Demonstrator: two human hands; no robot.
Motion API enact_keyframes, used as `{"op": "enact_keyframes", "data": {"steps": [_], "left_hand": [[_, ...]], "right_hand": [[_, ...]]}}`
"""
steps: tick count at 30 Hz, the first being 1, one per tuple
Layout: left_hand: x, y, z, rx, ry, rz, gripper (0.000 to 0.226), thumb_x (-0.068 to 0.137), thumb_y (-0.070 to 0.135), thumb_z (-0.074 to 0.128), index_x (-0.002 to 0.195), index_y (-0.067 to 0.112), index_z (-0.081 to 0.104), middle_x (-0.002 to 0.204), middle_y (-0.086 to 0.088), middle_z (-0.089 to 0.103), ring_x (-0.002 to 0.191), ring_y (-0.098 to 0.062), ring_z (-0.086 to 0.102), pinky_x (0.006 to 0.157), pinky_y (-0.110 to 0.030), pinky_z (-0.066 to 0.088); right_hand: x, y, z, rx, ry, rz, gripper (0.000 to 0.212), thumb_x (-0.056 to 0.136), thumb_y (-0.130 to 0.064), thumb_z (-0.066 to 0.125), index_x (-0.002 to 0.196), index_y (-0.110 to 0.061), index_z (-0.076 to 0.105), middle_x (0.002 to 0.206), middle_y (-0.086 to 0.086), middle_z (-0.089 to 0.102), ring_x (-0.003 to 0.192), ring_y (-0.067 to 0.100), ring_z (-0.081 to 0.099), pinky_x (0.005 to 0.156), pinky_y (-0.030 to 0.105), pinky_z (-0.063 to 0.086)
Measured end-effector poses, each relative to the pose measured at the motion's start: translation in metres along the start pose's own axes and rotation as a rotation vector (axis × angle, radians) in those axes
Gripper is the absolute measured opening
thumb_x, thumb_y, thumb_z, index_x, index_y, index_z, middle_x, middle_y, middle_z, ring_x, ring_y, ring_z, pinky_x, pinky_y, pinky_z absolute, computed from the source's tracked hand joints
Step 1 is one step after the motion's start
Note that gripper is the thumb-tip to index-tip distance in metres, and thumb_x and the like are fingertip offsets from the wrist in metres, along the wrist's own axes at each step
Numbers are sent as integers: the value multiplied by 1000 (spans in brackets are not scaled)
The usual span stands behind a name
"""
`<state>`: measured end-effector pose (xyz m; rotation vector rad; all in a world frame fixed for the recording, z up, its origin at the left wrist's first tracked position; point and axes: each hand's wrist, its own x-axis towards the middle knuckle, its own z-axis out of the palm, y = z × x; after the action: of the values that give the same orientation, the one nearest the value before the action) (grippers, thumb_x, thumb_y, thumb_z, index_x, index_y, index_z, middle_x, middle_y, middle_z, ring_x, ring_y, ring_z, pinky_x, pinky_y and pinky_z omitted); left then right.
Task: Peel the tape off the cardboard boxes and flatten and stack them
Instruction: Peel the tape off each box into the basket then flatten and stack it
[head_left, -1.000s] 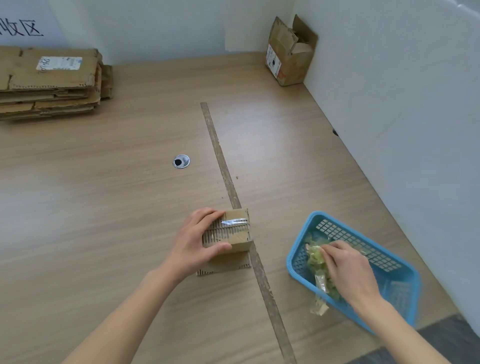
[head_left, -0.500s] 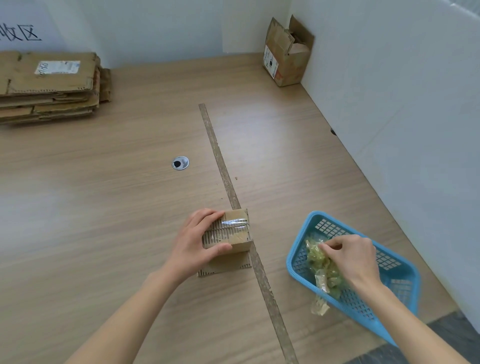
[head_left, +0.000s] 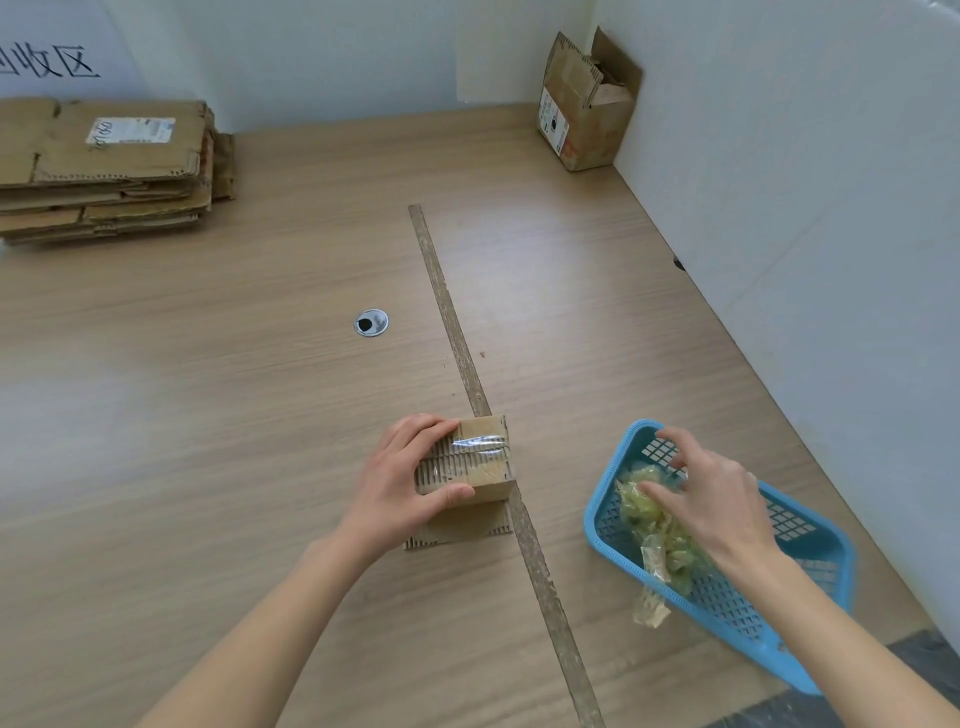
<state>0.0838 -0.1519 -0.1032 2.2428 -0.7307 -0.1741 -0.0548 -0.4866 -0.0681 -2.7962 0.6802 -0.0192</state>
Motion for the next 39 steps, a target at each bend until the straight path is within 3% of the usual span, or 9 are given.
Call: {"op": "enact_keyframes", "data": {"steps": [4, 10, 14, 18, 21, 23, 28, 32, 39], "left_hand": [[0, 1, 0, -5, 1, -2, 78, 77, 68, 68, 142, 27, 57, 141, 16, 51, 137, -3, 37, 114, -26, 29], [0, 1, 0, -5, -1, -9, 79, 77, 69, 68, 142, 26, 57, 142, 15, 51, 138, -7, 39, 115, -30, 31], [0, 1, 0, -6, -3, -11, 80, 76, 68, 68, 142, 25, 57, 143, 14, 51, 139, -8, 39, 116, -32, 32], [1, 2, -2, -5, -37, -38, 83, 76, 72, 66, 145, 27, 54, 145, 17, 48, 142, -5, 33, 117, -30, 28], [4, 2, -5, 2, -81, -56, 83, 77, 67, 73, 148, 29, 49, 147, 17, 45, 143, -7, 32, 119, -35, 30], [6, 2, -6, 3, -103, -58, 84, 79, 58, 78, 150, 27, 47, 149, 14, 44, 144, -10, 34, 120, -41, 32], [10, 2, -12, 56, -173, -70, 94, 79, 54, 80, 156, 22, 38, 159, 5, 38, 152, -13, 22, 125, -41, 21], [12, 10, -7, 40, -160, -117, 91, 74, 53, 85, 149, 27, 42, 155, 11, 40, 155, -8, 8, 124, -39, 20], [10, 16, -2, 50, -125, -139, 90, 69, 56, 87, 142, 28, 44, 149, 13, 44, 153, -6, 9, 121, -47, 26]], "right_hand": [[-4, 0, 1, 81, -22, -67, 47, 81, -57, 74, 117, -27, 70, 114, -9, 70, 97, 16, 69, 84, 38, 55], [0, -4, -4, 226, -196, 20, 97, 58, -86, 68, 138, -31, 59, 132, -11, 64, 123, 14, 58, 103, 40, 48], [0, -15, -10, 52, -84, -107, 96, 70, -90, 54, 151, -40, 40, 146, -13, 50, 131, 17, 52, 94, 38, 50], [5, -26, -11, -166, -42, -182, 84, 84, -77, 54, 152, -30, 41, 166, 4, 27, 155, 21, 18, 126, 46, 17], [8, -45, -8, 44, 36, -281, 58, 92, -47, 67, 142, -22, 56, 158, 4, 42, 147, 21, 37, 120, 47, 34], [9, -67, 1, 235, -87, -362, 47, 97, -35, 64, 143, -25, 55, 148, -7, 53, 136, 9, 48, 114, 41, 44], [15, -104, 38, 590, -352, -377, 55, 97, -20, 69, 149, -23, 50, 146, -11, 56, 134, 3, 50, 113, 33, 43], [15, -101, 54, 750, -313, -305, 57, 87, -22, 80, 140, -26, 61, 137, -15, 63, 127, -2, 55, 109, 32, 48], [4, -104, 71, 964, -220, -215, 44, 81, -8, 83, 120, -26, 74, 121, -17, 70, 119, 4, 63, 99, 27, 54]]}}
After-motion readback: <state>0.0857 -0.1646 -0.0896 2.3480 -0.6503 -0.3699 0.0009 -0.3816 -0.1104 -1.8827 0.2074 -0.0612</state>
